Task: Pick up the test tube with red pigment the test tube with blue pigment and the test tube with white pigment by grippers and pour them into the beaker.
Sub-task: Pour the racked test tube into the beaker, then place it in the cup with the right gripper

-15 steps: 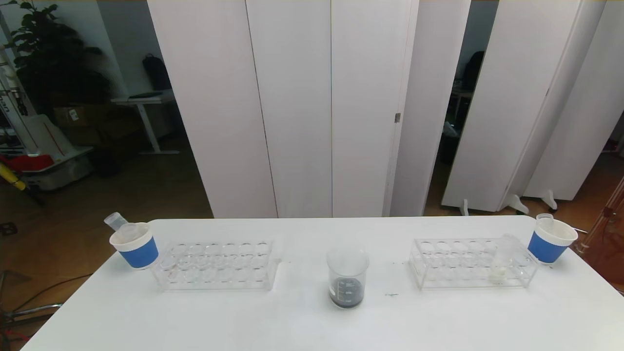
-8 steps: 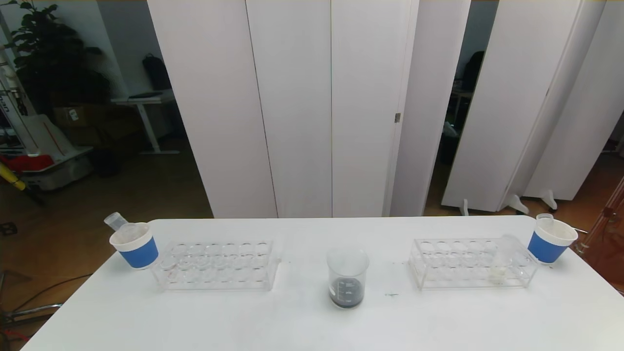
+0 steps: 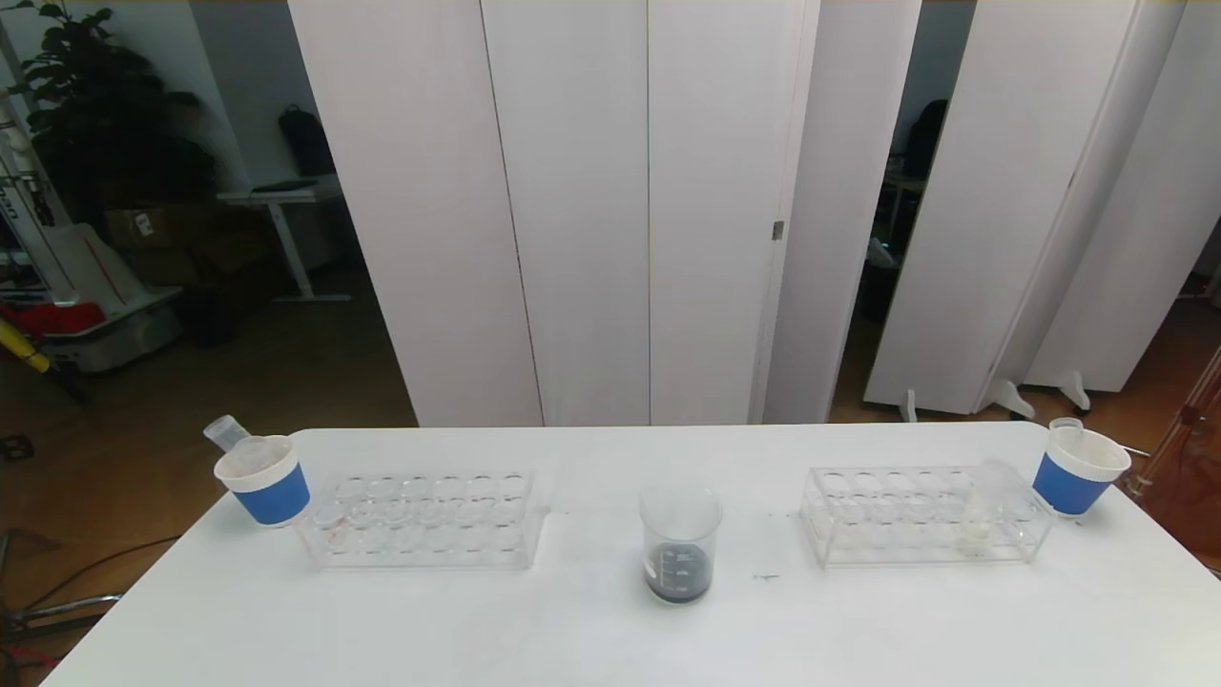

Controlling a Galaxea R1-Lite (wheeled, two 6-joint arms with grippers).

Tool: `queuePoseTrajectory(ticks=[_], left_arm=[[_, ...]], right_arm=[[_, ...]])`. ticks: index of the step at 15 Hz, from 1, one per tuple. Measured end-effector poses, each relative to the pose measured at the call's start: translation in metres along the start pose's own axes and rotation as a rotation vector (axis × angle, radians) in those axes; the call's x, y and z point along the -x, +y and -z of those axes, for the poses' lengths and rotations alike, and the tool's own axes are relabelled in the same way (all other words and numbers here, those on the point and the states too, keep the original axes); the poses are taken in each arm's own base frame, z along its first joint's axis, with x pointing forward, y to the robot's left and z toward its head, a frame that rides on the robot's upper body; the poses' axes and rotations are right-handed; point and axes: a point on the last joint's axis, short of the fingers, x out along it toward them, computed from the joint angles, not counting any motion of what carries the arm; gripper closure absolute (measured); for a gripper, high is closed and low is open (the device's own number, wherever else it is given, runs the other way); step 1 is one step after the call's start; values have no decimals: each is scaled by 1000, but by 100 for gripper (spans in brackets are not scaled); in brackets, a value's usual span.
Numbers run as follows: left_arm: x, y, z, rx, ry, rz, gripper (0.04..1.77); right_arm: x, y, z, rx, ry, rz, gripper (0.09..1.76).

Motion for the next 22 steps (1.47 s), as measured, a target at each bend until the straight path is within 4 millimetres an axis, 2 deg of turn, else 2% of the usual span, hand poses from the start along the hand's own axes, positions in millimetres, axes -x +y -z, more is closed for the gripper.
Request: queuePoseTrajectory(ticks=[3, 5, 10, 13, 16, 22], left_arm=[[0, 0, 0, 0, -1, 0, 6], [0, 0, 0, 0, 0, 0, 6], [0, 0, 0, 0, 0, 0, 6], [0, 0, 0, 0, 0, 0, 6], [0, 0, 0, 0, -1, 0, 6], [0, 0, 0, 0, 0, 0, 6]], right_arm=[[-43, 5, 0, 5, 41, 6, 10], [-67, 8, 7, 0, 73, 10, 10], [-112, 9, 50, -12, 159, 30, 10], [-123, 9, 79, -6, 210, 33, 10], [-125, 9, 104, -1, 291, 33, 10], [-139, 11, 124, -5, 339, 29, 10]])
